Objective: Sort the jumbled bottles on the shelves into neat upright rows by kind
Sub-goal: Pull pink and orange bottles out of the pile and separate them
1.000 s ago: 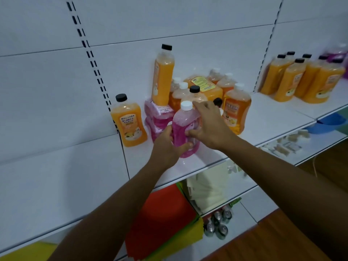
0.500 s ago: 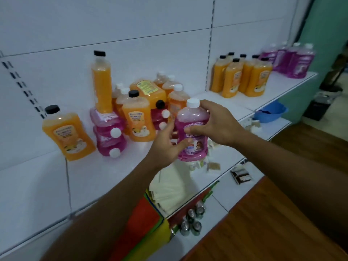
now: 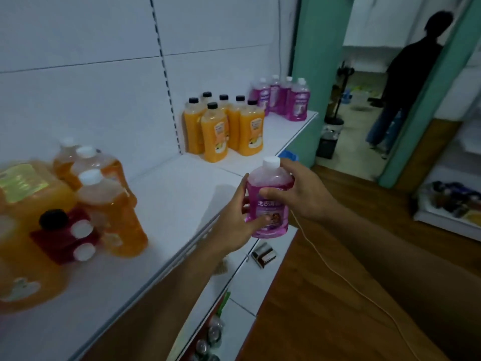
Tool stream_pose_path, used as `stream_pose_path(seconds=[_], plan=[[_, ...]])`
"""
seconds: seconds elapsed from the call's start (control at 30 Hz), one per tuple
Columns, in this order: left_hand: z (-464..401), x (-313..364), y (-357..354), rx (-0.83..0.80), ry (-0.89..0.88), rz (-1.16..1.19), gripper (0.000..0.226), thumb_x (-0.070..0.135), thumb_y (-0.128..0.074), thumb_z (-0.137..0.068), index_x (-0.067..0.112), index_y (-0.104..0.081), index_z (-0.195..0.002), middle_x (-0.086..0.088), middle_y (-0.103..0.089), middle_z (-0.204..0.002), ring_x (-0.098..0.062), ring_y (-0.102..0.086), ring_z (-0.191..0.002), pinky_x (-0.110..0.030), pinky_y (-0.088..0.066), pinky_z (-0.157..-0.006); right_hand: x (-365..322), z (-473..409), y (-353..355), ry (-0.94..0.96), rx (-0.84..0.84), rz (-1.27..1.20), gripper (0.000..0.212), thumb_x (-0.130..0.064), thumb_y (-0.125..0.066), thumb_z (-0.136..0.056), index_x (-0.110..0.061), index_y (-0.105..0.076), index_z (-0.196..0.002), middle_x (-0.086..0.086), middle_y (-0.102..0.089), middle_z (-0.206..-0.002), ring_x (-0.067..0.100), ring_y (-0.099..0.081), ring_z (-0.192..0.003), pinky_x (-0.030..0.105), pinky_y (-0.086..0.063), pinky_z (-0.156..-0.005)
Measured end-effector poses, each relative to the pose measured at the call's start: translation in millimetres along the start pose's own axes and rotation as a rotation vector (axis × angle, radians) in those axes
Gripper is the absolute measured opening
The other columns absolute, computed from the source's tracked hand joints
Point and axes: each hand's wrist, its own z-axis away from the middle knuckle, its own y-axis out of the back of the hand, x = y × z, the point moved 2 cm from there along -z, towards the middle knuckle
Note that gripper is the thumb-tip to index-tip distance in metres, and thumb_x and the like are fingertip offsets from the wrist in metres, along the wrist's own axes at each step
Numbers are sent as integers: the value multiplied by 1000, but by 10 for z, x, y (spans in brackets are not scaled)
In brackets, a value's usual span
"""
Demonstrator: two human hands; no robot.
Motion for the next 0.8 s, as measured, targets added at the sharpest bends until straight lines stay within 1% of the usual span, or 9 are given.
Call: stream_pose_path(seconds=[0.1, 0.2, 0.3, 0.37, 0.43, 0.5, 0.6, 0.67, 0.8], plan=[[-559, -126, -124, -31, -4, 23, 79, 18, -72, -85, 33, -25, -147, 8, -53, -132, -11, -56, -117, -20, -54, -88, 325, -389, 182, -45, 24, 9, 51, -38, -73, -81, -25, -51, -125, -3, -60, -112, 12, -60, -99, 29, -56, -81], [-1199, -290, -218, -35, -14, 42, 79, 20, -71, -86, 33, -25, -148, 9, -53, -132, -10, -55, -118, -24, -55, -88, 648, -858, 372, -48, 64, 71, 53, -43, -71, -81, -24, -51, -126, -2, -59, -114, 15, -58, -101, 38, -55, -85], [-1796, -353, -345, -22, -13, 64, 77, 20, -70, -88, 34, -25, -148, 9, -54, -131, -8, -55, -119, -25, -54, -90, 970, -1293, 604, -81, 69, 98, 53, -42, -71, -82, -25, -50, -128, -5, -58, -115, 11, -58, -101, 35, -56, -86], [-2155, -377, -437, -25, -27, 84, 76, 18, -69, -88, 35, -26, -148, 11, -54, -130, -6, -55, -118, -24, -53, -91, 1174, -1550, 755, -85, 78, 99, 55, -44, -71, -81, -24, -51, -128, -3, -61, -115, 13, -60, -102, 39, -56, -86], [-2465, -419, -515, -25, -25, 106, 76, 14, -67, -89, 32, -24, -149, 11, -54, -129, 0, -55, -116, -21, -54, -89, 1347, -1771, 874, -84, 82, 108, 53, -41, -72, -81, -22, -52, -127, -2, -62, -115, 14, -61, -102, 40, -55, -88], [-2769, -475, -589, -15, -28, 104, 77, 11, -66, -90, 27, -23, -151, 15, -55, -124, 10, -54, -111, -13, -52, -81, 1523, -1998, 986, -81, 94, 112, 53, -38, -72, -82, -22, -52, -128, -2, -62, -116, 15, -60, -103, 39, -53, -90], [-3234, -576, -689, 16, -29, 95, 77, 8, -63, -91, 27, -20, -152, 24, -52, -118, 19, -53, -104, -9, -49, -77, 1794, -2364, 1123, -59, 101, 111, 53, -35, -72, -83, -22, -51, -130, -3, -59, -117, 13, -57, -103, 31, -51, -90], [-3550, -667, -735, 49, -32, 78, 78, 6, -62, -91, 27, -18, -152, 24, -52, -119, 19, -53, -105, -9, -49, -80, 2001, -2641, 1188, -36, 102, 98, 53, -33, -72, -83, -23, -51, -130, -3, -59, -117, 12, -57, -103, 30, -50, -91], [-4241, -865, -808, 158, -21, 56, 76, 9, -63, -92, 27, -20, -152, 11, -53, -130, 7, -55, -112, -19, -52, -91, 2464, -3296, 1309, 38, 63, 40, 59, -29, -73, -83, -21, -48, -136, -5, -59, -124, 11, -57, -109, 29, -49, -95]])
